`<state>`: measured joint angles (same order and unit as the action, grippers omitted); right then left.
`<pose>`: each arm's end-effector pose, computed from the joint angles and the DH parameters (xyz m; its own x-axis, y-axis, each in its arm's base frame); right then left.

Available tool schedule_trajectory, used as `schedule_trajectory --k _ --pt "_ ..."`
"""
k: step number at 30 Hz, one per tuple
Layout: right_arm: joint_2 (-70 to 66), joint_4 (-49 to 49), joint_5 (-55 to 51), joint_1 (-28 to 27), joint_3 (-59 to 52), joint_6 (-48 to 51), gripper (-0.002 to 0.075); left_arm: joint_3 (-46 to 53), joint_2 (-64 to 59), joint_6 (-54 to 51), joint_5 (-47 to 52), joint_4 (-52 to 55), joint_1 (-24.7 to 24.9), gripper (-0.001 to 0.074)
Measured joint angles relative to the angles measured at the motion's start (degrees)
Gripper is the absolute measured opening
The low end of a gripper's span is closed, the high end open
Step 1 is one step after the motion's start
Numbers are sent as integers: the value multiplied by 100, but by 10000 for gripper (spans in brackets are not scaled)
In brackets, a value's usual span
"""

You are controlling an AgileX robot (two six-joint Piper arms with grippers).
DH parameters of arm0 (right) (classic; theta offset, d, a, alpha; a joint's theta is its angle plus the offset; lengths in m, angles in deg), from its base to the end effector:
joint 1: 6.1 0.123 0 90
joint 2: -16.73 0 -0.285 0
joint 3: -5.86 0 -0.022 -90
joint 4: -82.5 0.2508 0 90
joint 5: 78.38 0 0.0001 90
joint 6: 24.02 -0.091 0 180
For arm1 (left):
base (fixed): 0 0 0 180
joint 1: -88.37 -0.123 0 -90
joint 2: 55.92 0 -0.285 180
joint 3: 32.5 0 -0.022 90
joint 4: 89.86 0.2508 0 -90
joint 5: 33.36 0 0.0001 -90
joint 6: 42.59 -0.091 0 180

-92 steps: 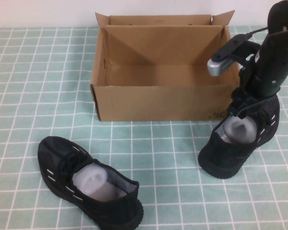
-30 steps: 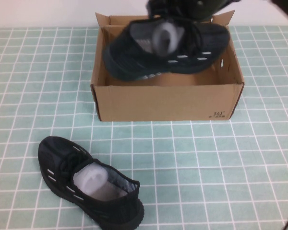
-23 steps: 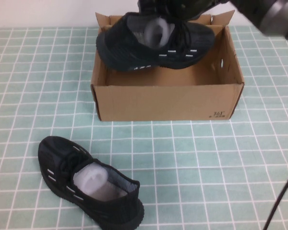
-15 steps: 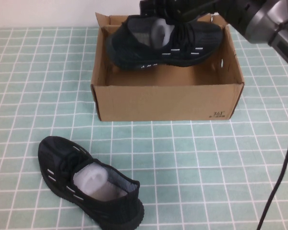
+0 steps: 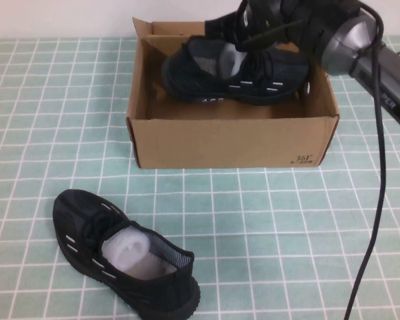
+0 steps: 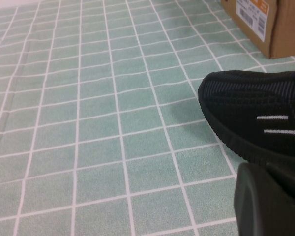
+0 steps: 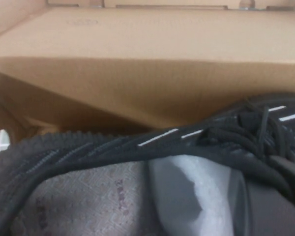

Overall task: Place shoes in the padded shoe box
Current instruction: Place the shoe in the shoe box

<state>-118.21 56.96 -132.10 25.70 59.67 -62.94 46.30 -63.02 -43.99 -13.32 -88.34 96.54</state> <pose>0.4493 0.2414 0.3280 -0.6308 0.0423 -0.7748 -0.0291 0.9965 0.0781 0.0528 -0.0067 0.1730 -0.2648 0.0879 -0.9603 0.1467 0.9879 0.0499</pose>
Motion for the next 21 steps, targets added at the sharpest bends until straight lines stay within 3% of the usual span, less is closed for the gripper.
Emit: schedule_trajectory --k 21 --pt "-715 57 894 -199 0 287 13 0 0 0 0 0 0 -6"
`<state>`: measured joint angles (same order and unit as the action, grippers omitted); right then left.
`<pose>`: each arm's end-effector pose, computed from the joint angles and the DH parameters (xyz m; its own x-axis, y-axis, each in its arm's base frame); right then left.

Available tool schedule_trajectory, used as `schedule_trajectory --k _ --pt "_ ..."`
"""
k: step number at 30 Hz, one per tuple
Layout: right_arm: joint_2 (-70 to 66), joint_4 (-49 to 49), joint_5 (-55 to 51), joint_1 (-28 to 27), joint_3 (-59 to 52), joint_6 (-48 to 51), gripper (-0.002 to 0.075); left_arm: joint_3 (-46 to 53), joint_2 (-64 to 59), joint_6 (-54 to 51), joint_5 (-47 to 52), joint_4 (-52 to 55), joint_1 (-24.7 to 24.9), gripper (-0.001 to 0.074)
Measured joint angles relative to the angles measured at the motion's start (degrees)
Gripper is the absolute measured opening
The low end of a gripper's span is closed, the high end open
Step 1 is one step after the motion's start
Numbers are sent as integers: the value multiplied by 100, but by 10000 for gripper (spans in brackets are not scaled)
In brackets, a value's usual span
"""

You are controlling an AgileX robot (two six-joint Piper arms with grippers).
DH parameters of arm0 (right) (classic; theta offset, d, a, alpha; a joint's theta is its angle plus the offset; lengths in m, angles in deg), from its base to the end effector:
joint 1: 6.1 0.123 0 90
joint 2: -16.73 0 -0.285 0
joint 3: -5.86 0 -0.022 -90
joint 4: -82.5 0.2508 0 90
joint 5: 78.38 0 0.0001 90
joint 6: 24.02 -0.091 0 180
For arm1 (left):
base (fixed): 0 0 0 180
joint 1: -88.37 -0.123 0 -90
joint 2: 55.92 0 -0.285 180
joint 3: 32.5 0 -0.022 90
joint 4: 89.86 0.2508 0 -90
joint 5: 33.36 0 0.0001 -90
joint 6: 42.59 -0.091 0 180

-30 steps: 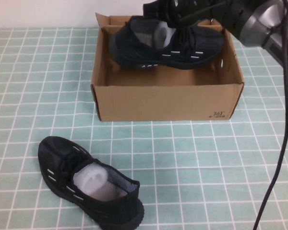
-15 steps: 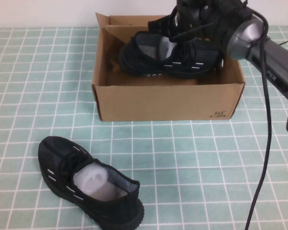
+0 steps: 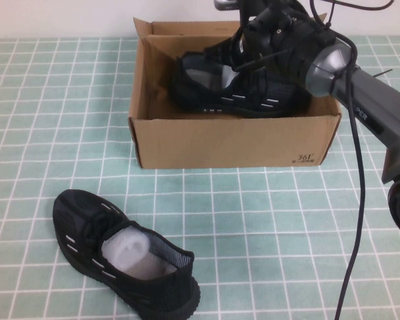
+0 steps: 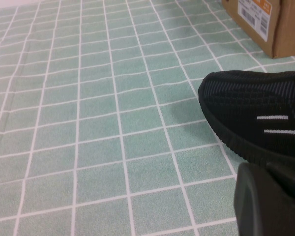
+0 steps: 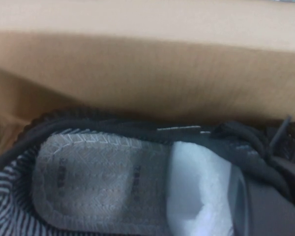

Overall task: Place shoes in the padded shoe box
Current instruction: Place the shoe in the shoe box

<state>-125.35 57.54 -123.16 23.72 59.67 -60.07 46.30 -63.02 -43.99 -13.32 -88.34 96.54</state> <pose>0.4829 0.2456 0.2715 -0.6186 -0.0188 -0.7855 -0.0937 0.9943 0.0500 0.0528 -0.0067 0.1730 -0.2648 0.0879 -0.9603 0.1467 0.9879 0.0499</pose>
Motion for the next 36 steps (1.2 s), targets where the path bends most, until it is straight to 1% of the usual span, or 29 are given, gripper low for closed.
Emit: schedule_trajectory --k 6,13,23,25,26,28,33,34,36 --pt "-24 283 51 0 0 675 13 0 0 0 0 0 0 -5" --pt "-24 324 83 0 0 1115 13 0 0 0 0 0 0 -5" --pt "-24 324 83 0 0 1233 14 0 0 0 0 0 0 -5" --pt "-24 324 83 0 0 1237 29 0 0 0 0 0 0 -6" --pt "-24 324 94 0 0 1247 43 0 0 0 0 0 0 -6" --pt "-24 301 149 0 2 1249 107 0 0 0 0 0 0 -6" --pt "14 203 237 0 2 1259 372 0 0 0 0 0 0 -6" --pt "38 180 237 0 2 1261 410 0 0 0 0 0 0 -6" --pt "139 136 150 36 2 1272 443 0 0 0 0 0 0 -6"
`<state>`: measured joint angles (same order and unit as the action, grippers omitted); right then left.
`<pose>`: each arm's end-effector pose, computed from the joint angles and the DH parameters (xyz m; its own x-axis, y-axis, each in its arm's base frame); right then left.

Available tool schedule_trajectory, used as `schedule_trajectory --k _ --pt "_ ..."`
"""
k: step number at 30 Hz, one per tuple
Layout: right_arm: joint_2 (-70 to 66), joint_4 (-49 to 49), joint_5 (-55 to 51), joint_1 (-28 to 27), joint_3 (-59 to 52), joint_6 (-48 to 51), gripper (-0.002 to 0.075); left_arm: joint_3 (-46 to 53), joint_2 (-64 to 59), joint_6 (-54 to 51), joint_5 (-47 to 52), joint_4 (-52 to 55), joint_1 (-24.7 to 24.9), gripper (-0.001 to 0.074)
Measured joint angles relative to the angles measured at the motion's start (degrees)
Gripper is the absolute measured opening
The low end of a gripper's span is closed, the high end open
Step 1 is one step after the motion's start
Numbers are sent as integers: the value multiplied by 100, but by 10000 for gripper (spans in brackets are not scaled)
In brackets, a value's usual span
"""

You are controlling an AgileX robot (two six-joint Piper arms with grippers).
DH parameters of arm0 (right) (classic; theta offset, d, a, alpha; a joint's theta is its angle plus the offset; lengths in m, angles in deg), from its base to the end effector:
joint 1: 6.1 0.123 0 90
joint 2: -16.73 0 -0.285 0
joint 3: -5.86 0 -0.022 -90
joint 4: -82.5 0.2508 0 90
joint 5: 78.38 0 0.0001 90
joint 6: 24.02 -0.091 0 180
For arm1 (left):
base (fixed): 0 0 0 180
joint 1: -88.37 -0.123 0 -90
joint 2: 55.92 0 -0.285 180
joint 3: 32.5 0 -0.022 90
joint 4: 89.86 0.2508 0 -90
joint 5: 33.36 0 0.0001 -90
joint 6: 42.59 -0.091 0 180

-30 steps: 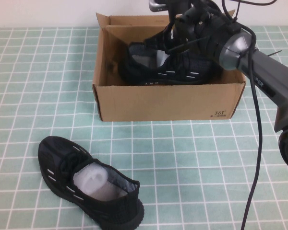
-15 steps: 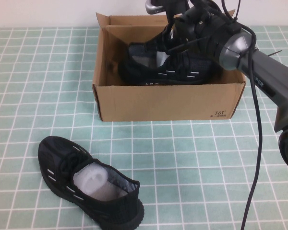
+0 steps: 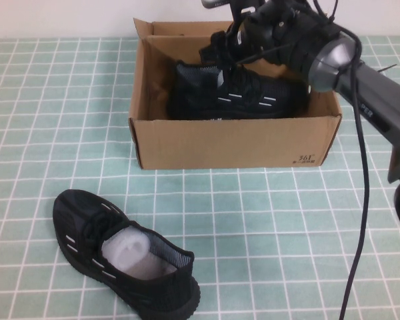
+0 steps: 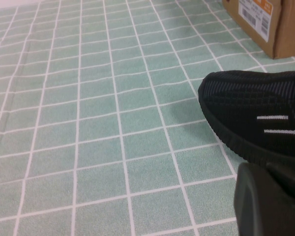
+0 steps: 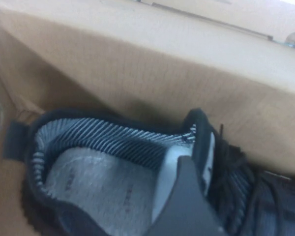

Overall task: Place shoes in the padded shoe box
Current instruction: Place the shoe in the shoe box, then pick up the shoe from the table

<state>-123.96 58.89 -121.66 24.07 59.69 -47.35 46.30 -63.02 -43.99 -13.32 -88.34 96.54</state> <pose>0.4785 0.2492 0.2857 -0.5547 -0.2124 -0.8045 -0.2416 0.9663 -0.0886 0.0528 -0.0067 0.1730 -0.2648 0.0879 -0.9603 0.1467 0.9879 0.0499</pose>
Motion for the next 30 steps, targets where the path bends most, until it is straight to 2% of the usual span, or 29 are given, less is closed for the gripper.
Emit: schedule_trajectory --k 4,8,11,13,16,22,30 --pt "408 -14 -590 158 0 0 430 0 0 0 0 0 0 -5" --pt "1074 -14 -1526 417 10 52 344 0 0 0 0 0 0 -6" --pt "1603 -59 -2229 638 33 303 237 0 0 0 0 0 0 -6" --pt "1956 -87 -2626 774 45 530 134 0 0 0 0 0 0 -6" --pt "2443 -40 -2796 875 3 798 35 0 0 0 0 0 0 -6" --pt "3401 512 -2887 912 -575 1291 -4 0 0 0 0 0 0 -6" --pt "5222 871 -2901 912 -2491 1355 -8 0 0 0 0 0 0 -6"
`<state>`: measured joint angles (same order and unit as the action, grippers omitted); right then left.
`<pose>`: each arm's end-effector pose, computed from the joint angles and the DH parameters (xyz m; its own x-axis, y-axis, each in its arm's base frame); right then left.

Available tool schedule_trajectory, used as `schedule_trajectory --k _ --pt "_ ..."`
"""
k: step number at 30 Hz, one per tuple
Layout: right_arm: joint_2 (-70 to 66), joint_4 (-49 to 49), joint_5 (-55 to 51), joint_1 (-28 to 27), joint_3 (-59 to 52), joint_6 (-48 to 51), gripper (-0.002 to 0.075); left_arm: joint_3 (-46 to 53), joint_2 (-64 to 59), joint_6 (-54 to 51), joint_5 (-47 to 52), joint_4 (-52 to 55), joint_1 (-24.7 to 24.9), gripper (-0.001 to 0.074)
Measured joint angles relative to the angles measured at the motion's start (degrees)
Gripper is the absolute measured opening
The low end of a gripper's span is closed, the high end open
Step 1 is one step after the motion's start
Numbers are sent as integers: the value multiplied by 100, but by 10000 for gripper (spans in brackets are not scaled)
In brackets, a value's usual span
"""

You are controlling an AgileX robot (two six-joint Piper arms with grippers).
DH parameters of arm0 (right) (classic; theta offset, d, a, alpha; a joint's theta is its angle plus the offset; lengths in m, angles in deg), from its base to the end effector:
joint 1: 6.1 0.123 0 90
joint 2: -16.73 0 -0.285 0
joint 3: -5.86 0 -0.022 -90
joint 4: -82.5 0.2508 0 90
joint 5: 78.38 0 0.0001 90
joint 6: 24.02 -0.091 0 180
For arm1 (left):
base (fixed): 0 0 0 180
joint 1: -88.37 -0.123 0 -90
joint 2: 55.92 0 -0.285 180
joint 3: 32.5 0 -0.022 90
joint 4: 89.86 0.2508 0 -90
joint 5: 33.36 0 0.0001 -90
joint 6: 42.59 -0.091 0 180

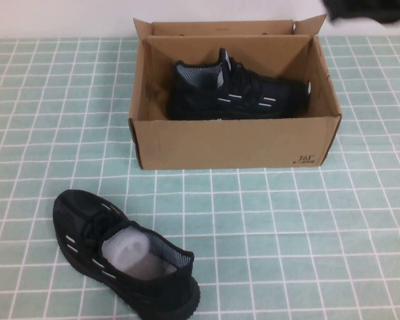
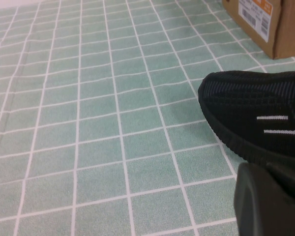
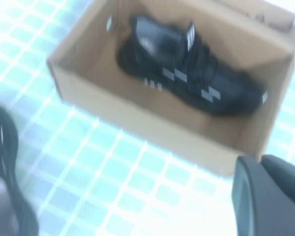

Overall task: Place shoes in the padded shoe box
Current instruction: Pick up the shoe from the table

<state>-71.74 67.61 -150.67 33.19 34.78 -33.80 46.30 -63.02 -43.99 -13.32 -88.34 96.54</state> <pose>0.2182 0.1497 0.4957 -0.5508 -0.3381 -0.7631 -0.4238 0.9009 -0.0932 0.0528 -0.0067 0.1730 -0.2648 0.0879 -0.9603 0.1467 0.9879 0.0499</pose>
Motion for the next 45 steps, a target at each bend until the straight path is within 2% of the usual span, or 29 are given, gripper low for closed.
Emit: schedule_trajectory --k 5,16,20,24,31,35,39,45 --pt "757 -48 -36 0 -916 0 -8 0 0 0 0 0 0 -6" --pt "956 -481 -45 0 -1200 82 -8 0 0 0 0 0 0 -6" --pt "1136 -596 30 -162 -1729 177 -8 0 0 0 0 0 0 -6" --pt "1671 -316 1188 -870 -2961 647 -8 0 0 0 0 0 0 -6" --pt "3312 880 4350 -2858 -6204 886 -8 0 0 0 0 0 0 -6" --pt "4665 1091 6090 -3746 -8143 886 -8 0 0 0 0 0 0 -6" --pt "5930 1118 7030 -4232 -9478 886 -8 0 0 0 0 0 0 -6" --pt "7523 1140 7291 -4450 -10714 876 -8 0 0 0 0 0 0 -6"
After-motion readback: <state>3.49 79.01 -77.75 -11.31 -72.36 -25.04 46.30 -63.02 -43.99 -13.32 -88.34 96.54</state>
